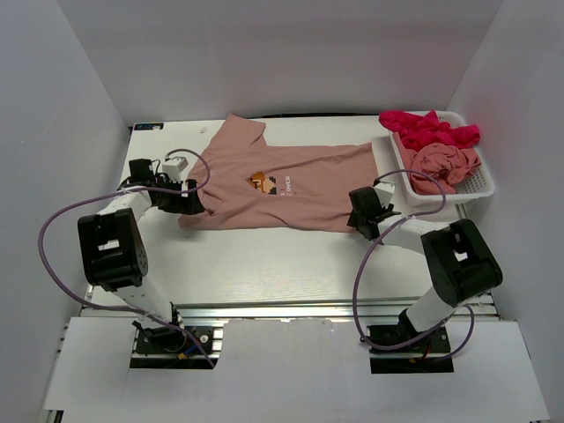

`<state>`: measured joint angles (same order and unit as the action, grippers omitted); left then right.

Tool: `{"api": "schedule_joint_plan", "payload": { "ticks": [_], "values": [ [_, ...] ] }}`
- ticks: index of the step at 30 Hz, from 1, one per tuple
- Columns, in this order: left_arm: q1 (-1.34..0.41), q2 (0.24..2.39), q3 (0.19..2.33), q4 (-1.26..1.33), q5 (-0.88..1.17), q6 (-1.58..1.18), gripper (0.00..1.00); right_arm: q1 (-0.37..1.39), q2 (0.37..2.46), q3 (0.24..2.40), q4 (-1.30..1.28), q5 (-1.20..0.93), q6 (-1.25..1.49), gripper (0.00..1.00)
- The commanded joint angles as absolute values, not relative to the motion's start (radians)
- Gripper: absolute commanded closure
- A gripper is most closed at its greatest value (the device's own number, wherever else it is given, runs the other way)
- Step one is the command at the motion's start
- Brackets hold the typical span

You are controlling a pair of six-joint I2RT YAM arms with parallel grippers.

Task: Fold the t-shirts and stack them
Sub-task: Fold the flattened tshirt in 1/3 of the way

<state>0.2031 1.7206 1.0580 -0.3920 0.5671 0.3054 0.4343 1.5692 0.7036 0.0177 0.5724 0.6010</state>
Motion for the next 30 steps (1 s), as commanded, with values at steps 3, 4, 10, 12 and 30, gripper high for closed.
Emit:
{"api": "schedule_joint_plan", "payload": {
  "ticks": [3,4,10,12,30],
  "values": [
    [0.209,1.651,1.092,-0.462,0.635,0.34,0.02,0.437,1.627,0.788,0.048,0.565,0.641,0.37],
    [0.209,1.651,1.092,-0.465,0.635,0.342,0.02,0.437,1.641,0.793,0.054,0.56,0.643,0.38],
    [0.209,1.677,1.085,-0.489,0.663,0.365,0.05,0.437,1.672,0.821,0.055,0.58,0.626,0.38],
    [0.207,1.696,1.089,-0.505,0.675,0.379,0.06,0.437,1.666,0.818,0.057,0.586,0.624,0.38],
    [0.206,1.775,1.1,-0.575,0.67,0.451,0.24,0.426,1.681,0.822,0.078,0.588,0.618,0.39]
  ]
}}
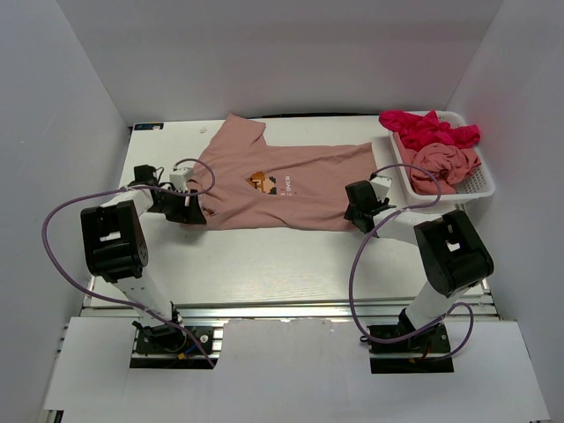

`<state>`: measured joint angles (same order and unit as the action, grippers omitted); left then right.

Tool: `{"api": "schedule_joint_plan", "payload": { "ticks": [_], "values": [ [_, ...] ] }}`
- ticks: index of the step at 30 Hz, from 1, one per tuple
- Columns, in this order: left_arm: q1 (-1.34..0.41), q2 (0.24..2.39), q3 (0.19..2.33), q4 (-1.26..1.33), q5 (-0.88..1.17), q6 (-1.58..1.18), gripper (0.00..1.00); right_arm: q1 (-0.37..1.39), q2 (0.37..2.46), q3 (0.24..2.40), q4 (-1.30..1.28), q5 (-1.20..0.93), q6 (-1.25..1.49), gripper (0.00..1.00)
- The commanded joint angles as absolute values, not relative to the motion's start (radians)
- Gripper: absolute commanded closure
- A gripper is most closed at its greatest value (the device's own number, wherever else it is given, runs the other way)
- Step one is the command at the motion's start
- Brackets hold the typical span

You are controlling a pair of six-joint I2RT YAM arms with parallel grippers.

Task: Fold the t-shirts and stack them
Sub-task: Fold the flattened tshirt in 1/3 of the way

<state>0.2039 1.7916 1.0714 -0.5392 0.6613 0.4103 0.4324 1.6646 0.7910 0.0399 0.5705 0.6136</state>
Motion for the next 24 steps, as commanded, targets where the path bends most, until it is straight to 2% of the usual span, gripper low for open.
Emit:
{"api": "schedule_joint_plan", "payload": {
  "ticks": [1,2,6,24],
  "values": [
    [0.206,1.773,1.103,-0.58,0.67,0.456,0.26,0.426,1.681,0.822,0.08,0.586,0.618,0.39],
    [0.206,1.773,1.103,-0.587,0.669,0.456,0.35,0.426,1.683,0.821,0.08,0.587,0.618,0.39],
    [0.206,1.767,1.112,-0.598,0.661,0.462,0.54,0.425,1.684,0.821,0.083,0.591,0.617,0.39],
    [0.206,1.758,1.135,-0.615,0.629,0.474,0.57,0.425,1.674,0.802,0.098,0.575,0.617,0.41]
  ]
}}
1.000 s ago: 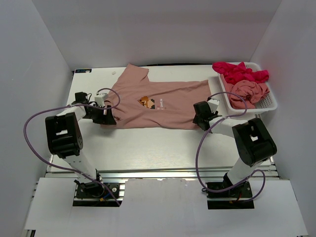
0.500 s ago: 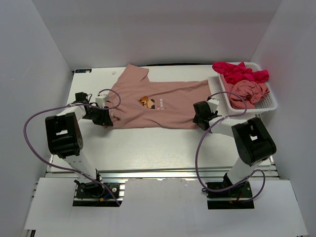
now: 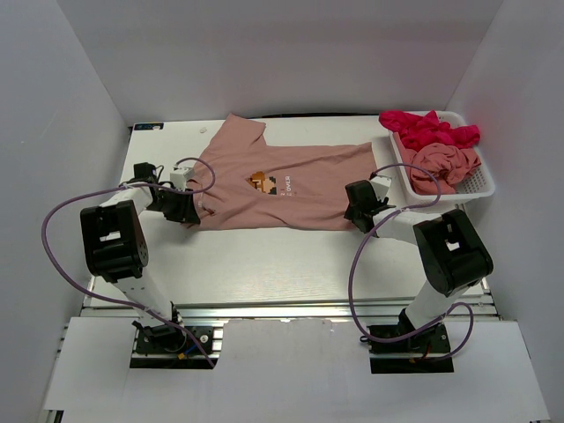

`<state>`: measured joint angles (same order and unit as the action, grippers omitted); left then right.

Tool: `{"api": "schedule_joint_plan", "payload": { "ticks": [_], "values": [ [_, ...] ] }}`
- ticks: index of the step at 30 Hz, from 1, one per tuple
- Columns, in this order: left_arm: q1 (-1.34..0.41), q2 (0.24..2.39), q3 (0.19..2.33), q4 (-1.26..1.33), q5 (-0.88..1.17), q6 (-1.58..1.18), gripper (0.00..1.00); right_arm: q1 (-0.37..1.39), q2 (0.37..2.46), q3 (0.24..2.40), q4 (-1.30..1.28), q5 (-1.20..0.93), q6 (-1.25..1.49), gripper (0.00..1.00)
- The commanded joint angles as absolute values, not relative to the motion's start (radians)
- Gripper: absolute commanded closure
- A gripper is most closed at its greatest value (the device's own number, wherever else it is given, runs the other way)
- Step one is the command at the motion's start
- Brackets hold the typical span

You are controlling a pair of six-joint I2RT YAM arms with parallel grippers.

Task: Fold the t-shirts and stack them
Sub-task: Fold the flattened tshirt in 1/3 of the way

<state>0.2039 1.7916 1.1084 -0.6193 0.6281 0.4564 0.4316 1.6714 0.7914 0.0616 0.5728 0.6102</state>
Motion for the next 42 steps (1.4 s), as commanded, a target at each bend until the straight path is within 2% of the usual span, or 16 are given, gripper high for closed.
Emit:
{"api": "schedule_joint_plan", "payload": {
  "ticks": [1,5,8,16,24,35,42],
  "values": [
    [0.206,1.761,1.135,-0.615,0.63,0.474,0.58,0.426,1.671,0.801,0.098,0.574,0.615,0.42],
    [0.206,1.773,1.135,-0.611,0.635,0.472,0.62,0.426,1.664,0.798,0.101,0.574,0.614,0.42],
    [0.207,1.776,1.135,-0.609,0.635,0.474,0.68,0.426,1.666,0.798,0.103,0.575,0.611,0.43],
    [0.206,1.764,1.143,-0.638,0.606,0.495,0.94,0.426,1.675,0.795,0.106,0.577,0.612,0.44],
    [0.206,1.671,1.08,-0.559,0.558,0.434,1.0,0.426,1.692,0.804,0.106,0.581,0.614,0.46],
    [0.209,1.566,0.989,-0.407,0.376,0.235,1.0,0.426,1.698,0.813,0.109,0.58,0.609,0.49],
    [0.207,1.578,0.973,-0.432,0.353,0.212,1.0,0.426,1.698,0.818,0.106,0.586,0.607,0.5]
  ]
}}
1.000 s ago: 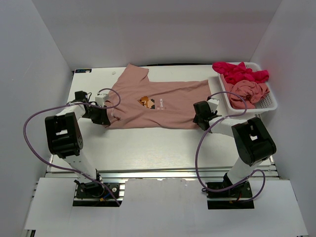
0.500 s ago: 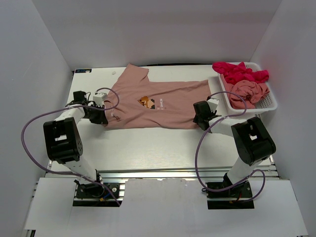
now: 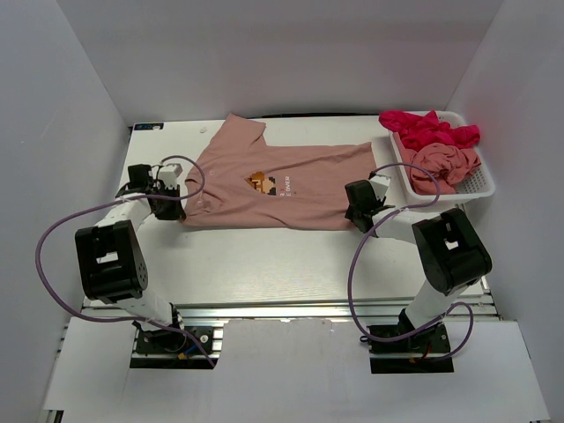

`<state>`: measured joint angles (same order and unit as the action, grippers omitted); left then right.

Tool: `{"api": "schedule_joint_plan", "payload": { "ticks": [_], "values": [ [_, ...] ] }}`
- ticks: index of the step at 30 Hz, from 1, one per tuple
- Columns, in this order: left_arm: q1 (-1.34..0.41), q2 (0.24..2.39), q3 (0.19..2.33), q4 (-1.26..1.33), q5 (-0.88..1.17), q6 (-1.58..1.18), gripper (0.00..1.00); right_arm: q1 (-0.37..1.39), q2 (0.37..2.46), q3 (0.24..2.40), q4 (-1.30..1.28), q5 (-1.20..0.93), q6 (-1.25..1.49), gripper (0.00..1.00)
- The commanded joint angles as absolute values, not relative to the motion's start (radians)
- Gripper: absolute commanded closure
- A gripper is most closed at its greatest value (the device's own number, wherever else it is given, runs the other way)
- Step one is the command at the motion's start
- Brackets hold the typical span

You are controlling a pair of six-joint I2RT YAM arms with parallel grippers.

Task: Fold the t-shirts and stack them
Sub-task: Fold the flattened tshirt in 1/3 of the way

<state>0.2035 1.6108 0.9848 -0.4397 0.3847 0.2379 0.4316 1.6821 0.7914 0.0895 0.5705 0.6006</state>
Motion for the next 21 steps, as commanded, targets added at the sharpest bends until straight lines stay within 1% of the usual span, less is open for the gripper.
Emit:
{"api": "schedule_joint_plan", "payload": {
  "ticks": [1,4,7,13,16,21],
  "values": [
    [0.207,1.575,0.97,-0.437,0.359,0.213,1.0,0.426,1.698,0.818,0.104,0.587,0.607,0.5],
    [0.207,1.554,0.965,-0.462,0.368,0.207,1.0,0.426,1.7,0.821,0.101,0.594,0.607,0.5],
    [0.207,1.523,0.968,-0.492,0.333,0.204,1.0,0.426,1.7,0.822,0.094,0.604,0.615,0.5],
    [0.207,1.467,0.965,-0.604,0.31,0.216,1.0,0.426,1.694,0.822,0.086,0.614,0.627,0.49],
    [0.207,1.431,0.956,-0.621,0.29,0.224,1.0,0.426,1.687,0.818,0.083,0.623,0.63,0.46],
    [0.207,1.41,0.939,-0.67,0.301,0.244,1.0,0.426,1.666,0.824,0.069,0.621,0.635,0.37]
  ]
}}
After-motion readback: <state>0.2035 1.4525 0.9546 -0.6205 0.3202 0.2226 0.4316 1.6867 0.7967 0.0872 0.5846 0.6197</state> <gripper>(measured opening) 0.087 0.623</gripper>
